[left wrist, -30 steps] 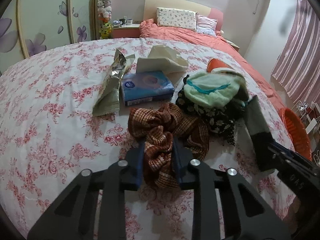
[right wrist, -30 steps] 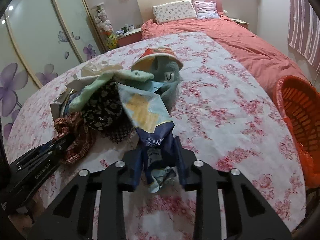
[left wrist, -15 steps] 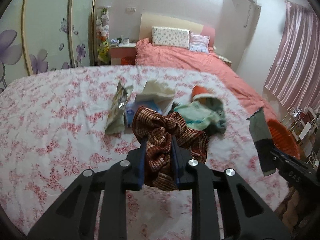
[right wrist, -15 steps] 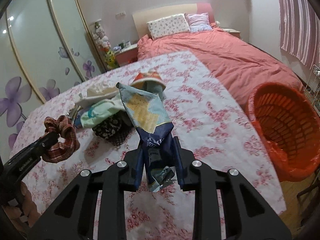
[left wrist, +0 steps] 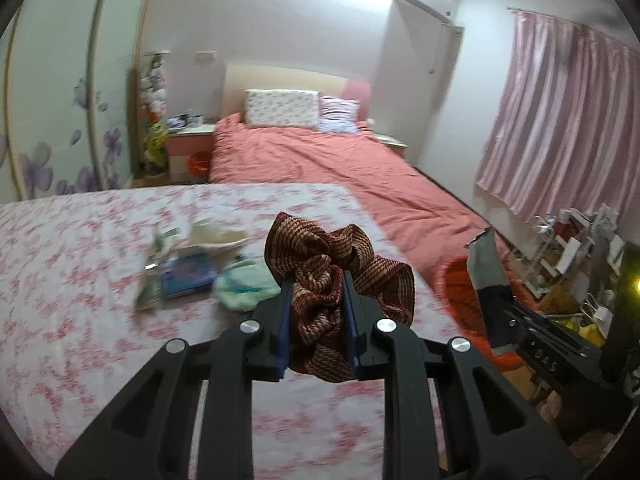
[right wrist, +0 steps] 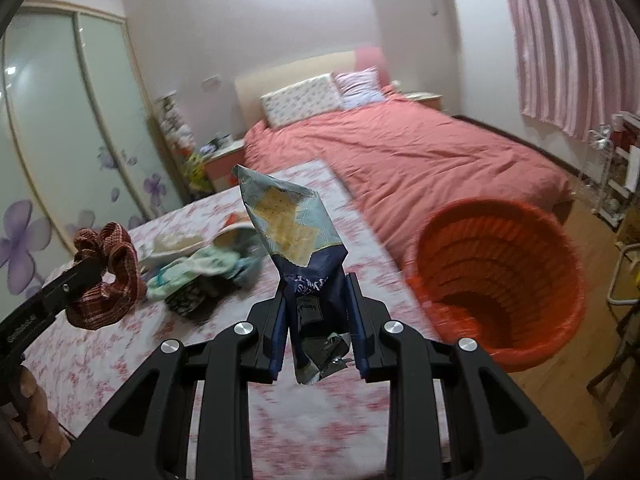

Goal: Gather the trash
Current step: 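Carry both held items over the orange basket and open both tools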

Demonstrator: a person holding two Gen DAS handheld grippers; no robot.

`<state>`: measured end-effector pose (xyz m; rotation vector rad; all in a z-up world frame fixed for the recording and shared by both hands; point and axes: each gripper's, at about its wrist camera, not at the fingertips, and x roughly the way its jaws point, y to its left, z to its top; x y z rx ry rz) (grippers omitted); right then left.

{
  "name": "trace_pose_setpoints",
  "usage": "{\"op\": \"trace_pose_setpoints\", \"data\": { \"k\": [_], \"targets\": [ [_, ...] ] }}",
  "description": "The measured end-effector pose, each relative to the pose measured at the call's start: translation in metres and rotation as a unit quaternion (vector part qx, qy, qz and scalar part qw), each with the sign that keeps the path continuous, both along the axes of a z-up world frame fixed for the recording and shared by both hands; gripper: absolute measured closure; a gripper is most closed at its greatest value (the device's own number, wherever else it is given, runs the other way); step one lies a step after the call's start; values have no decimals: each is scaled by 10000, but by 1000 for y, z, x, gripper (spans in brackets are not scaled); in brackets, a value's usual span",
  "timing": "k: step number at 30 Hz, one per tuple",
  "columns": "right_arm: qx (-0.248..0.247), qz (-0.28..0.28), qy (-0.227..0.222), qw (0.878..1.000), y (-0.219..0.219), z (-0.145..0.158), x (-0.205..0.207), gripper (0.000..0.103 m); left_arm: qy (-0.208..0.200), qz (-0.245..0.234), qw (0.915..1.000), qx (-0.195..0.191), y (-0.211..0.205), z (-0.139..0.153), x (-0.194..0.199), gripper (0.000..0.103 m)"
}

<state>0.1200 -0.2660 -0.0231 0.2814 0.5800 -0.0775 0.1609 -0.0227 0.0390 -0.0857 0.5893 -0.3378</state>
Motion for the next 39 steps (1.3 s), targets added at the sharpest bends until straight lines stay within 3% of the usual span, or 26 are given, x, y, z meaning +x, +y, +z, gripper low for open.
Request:
{"op": "trace_pose_setpoints", "data": {
  "k": [11,18,26,29,31,39],
  "targets": [
    [293,-1026,13,9943,-86,-17,-2,76,111,-1208,9926,-79,-124,-7,15,81],
    [444,-1339,61,9900,-121,-30,3,76,264,-1822,9828,140,-201,-35,35,81],
    [658,-1558,168,9855,-158,-47,12,74,568,-2103,9752,402,-259,-71,59,79],
    [737,-1617,173,9839,-167,-51,14,69,680,-2101,9740,506,-270,-82,68,71],
    [755,-1678,177,9828,-171,-53,13,58,735,-2078,9738,568,-274,-88,71,68],
    [706,-1789,294,9809,-176,-53,10,51,884,-1776,9776,700,-255,-98,81,57]
  ]
}}
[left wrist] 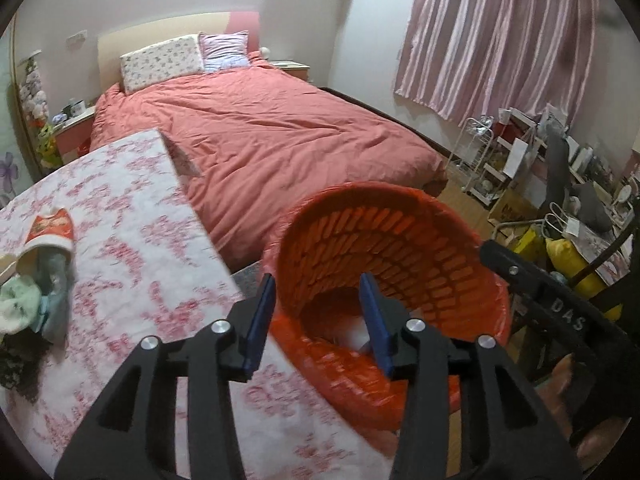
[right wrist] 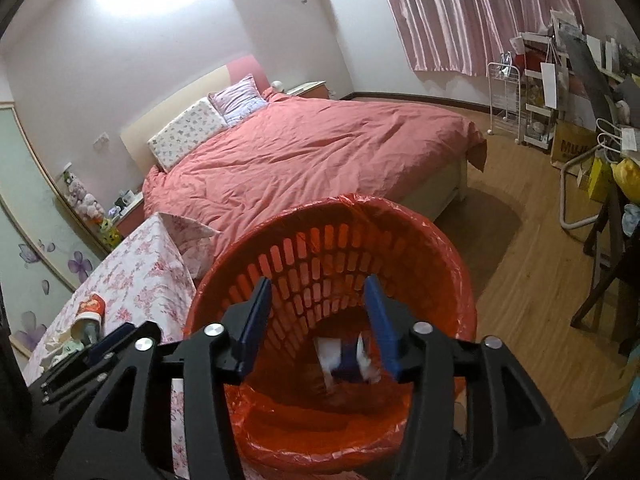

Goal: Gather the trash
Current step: 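Carry both held items over the orange basket and open both tools, then move both open tools back over the items on the bed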

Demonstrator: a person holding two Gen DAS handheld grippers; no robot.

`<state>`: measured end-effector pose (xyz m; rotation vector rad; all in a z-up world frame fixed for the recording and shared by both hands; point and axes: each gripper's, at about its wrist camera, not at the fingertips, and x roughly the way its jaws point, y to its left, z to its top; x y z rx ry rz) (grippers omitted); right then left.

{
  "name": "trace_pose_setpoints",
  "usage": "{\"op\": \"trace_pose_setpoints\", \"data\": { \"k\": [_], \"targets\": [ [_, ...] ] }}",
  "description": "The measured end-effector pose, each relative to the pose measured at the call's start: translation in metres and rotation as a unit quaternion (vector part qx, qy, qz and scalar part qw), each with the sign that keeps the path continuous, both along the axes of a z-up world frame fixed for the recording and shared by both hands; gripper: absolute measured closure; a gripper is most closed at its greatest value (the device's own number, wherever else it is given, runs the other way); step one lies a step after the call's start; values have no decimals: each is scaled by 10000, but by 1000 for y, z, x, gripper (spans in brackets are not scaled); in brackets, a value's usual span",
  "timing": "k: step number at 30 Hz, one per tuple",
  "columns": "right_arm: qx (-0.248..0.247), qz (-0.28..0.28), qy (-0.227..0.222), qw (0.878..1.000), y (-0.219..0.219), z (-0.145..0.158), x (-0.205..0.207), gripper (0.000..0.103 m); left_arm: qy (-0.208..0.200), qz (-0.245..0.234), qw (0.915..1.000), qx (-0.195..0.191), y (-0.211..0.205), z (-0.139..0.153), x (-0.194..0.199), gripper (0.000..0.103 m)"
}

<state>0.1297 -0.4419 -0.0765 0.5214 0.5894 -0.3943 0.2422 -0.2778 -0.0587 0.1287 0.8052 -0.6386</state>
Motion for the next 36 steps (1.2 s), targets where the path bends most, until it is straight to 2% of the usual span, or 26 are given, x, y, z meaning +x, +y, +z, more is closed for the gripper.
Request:
{"op": "trace_pose_setpoints", "data": {
  "k": [9,19,24,28,32,36],
  "targets": [
    [-387,190,40,9991,26,19,1,51,-402,563,9970,348,61,10,-15,40],
    [-766,1033,158,9916,111,31,22,51,-562,1490,9862,458,177,23,-19,36],
    [-854,1508,273,9845,154,27,36,51,-616,2107,9739,585,250,22,-12,35],
    [-847,1869,416,9778,187,19,53,51,-486,2782,9563,752,315,14,5,34],
    [-851,2176,513,9710,216,12,71,51,-318,3257,9419,753,361,7,21,34],
    [-799,2329,528,9678,236,9,92,51,-200,3493,9347,623,387,5,34,34]
  ]
}}
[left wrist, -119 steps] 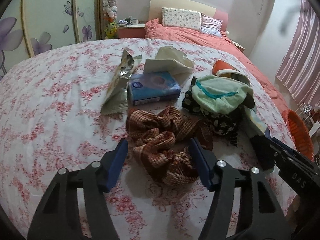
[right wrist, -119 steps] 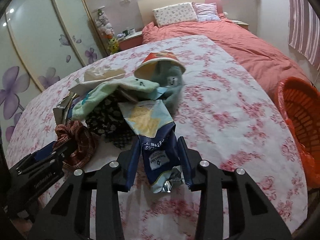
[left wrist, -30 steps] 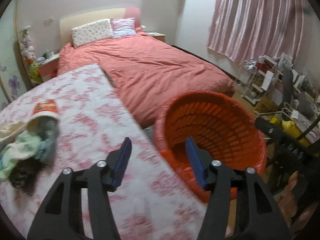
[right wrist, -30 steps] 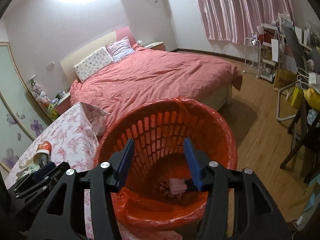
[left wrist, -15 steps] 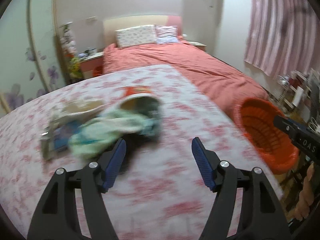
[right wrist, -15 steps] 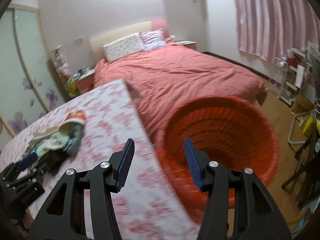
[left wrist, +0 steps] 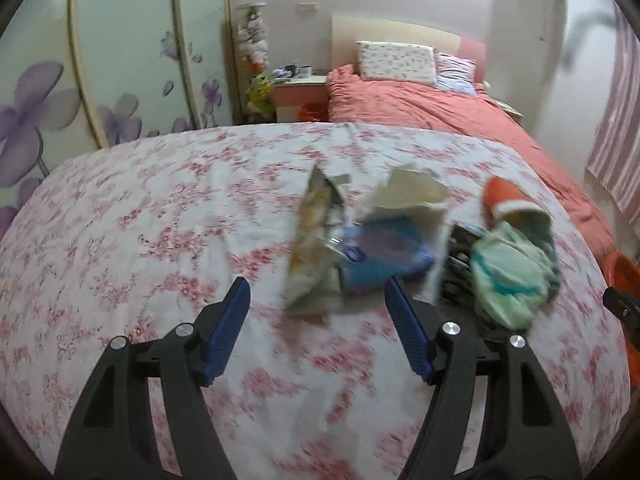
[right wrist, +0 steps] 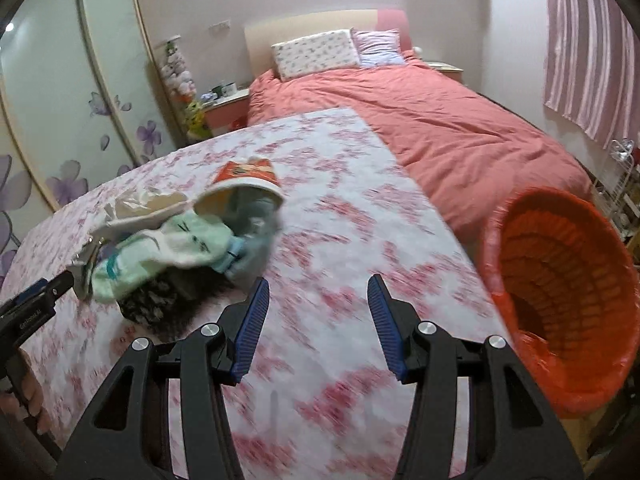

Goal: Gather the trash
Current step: 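Move both open tools back over the items on the bed, then grasp the mint-green sock with the right tool while the left tool grasps the silver chip bag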

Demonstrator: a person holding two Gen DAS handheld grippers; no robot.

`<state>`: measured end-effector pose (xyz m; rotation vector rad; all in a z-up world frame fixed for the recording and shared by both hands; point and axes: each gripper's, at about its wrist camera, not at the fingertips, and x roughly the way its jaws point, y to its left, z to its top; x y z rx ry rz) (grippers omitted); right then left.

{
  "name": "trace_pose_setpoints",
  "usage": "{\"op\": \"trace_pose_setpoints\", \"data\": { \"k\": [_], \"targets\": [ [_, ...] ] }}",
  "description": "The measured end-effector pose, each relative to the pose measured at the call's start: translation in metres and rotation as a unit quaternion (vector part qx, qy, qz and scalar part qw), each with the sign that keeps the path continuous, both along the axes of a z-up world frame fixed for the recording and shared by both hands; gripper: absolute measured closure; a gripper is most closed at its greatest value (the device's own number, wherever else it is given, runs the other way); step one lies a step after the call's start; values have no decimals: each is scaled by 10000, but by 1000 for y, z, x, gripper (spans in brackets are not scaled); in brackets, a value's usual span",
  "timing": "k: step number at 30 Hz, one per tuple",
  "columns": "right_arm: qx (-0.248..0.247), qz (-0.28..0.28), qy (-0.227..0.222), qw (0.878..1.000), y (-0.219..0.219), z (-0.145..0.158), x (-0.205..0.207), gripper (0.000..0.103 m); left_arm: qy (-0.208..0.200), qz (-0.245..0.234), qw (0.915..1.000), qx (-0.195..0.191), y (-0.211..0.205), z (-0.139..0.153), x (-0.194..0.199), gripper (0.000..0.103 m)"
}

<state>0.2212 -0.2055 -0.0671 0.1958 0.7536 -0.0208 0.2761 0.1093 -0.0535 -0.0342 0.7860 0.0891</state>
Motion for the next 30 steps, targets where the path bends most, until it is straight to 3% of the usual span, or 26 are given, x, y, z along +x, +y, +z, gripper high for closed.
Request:
{"op": "trace_pose_setpoints", "data": {
  "k": [5,9,13,19,24,26,28,30],
  "targets": [
    [284,87,12,9996,9,3,31,51,38,55,10000,-70,5,-4,19,34],
    [449,115,280,9985,13,-10,52,55,180,41,9998,-46,4,-15,33,37],
    [602,270,294,9974,21,-15,49,59,281,29,9996,-72,5,-22,42,42],
    [920,823,23,9923,44,0,42,59,319,16,9995,-78,7,-26,48,56],
    [769,1107,257,9905,68,-10,54,59,318,8,9995,-78,9,-27,51,70],
    [763,1152,299,9900,71,-14,54,67,321,-24,9994,-158,12,-28,53,72],
    [782,1247,273,9887,74,-14,51,82,309,-14,9994,-145,13,-28,54,72],
    [721,1308,237,9885,76,-12,47,89,330,-6,9994,-122,14,-29,55,73]
  ]
}}
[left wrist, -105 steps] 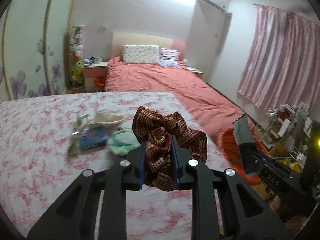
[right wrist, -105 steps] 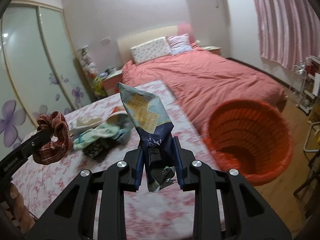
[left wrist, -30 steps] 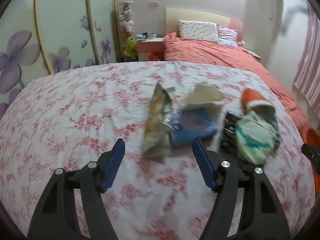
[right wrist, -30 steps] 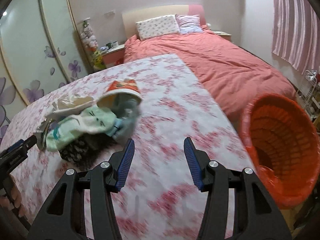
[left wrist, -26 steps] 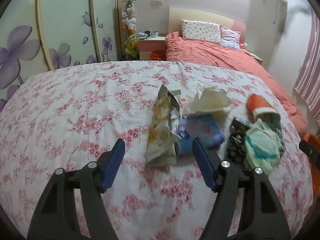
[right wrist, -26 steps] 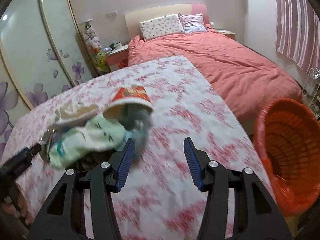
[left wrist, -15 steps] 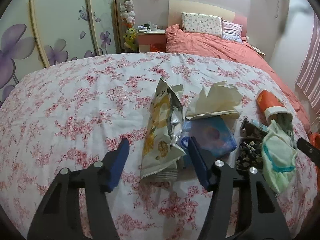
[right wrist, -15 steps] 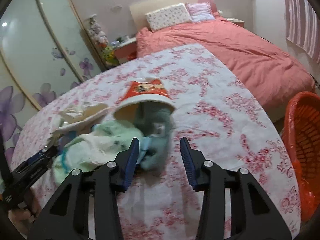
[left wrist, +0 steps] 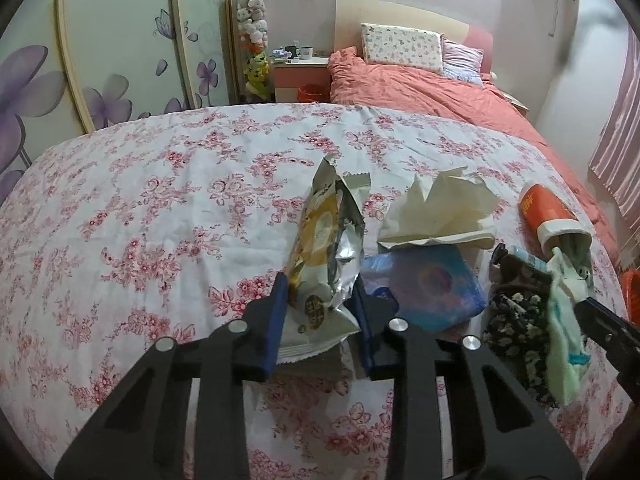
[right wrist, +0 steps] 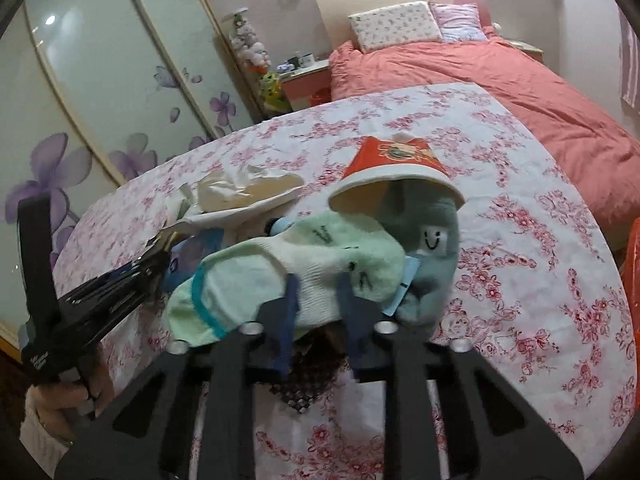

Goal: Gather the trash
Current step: 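Grasp the mint-green sock with the right tool while the left tool grasps the silver chip bag, then carry the sock and chip bag over the orange basket and open both tools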

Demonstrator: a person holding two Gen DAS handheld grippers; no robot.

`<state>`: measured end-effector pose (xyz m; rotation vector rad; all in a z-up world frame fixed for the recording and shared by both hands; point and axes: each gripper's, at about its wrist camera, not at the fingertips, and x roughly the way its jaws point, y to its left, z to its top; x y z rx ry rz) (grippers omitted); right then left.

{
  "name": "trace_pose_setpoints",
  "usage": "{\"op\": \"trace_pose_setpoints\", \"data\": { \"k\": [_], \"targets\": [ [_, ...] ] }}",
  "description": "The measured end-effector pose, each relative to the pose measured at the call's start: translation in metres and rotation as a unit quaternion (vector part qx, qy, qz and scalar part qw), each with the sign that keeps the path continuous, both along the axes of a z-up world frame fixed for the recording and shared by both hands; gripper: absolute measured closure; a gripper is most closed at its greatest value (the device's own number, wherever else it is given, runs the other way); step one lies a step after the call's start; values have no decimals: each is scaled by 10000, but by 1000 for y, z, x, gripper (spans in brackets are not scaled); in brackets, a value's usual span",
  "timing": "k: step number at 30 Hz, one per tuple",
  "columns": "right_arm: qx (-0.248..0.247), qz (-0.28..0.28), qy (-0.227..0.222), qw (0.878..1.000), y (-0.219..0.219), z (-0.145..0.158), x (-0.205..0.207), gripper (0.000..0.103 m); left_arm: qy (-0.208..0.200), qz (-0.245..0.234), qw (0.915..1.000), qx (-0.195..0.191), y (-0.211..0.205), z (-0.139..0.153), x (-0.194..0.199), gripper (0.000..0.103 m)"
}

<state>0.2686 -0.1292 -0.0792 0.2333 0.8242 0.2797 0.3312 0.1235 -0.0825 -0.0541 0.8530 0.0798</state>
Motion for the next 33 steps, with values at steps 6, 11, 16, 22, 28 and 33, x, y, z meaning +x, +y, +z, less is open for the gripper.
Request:
{"op": "trace_pose_setpoints", "data": {
  "k": [6,11,16,22,28,33],
  "targets": [
    [-35,-15,-189,9998,0,9,-8,98,-110,24,9999,28,5,3,-4,83],
    [-15,-97,-374,9993,-7,22,-15,98,-249,60,9997,-9,11,14,-13,84],
    [7,-226,-590,9980,-16,37,-23,99,-480,40,9988,-58,12,35,-27,84],
    [2,-416,-887,9952,-30,56,-39,99,-737,-97,9971,-138,3,63,-44,84],
    [-20,-695,-1176,9906,-49,74,-57,99,-920,-306,9950,-249,-14,86,-60,84],
    [-55,-948,-1375,9859,-70,83,-75,99,-1016,-565,9926,-362,-38,101,-74,84]
  ]
}}
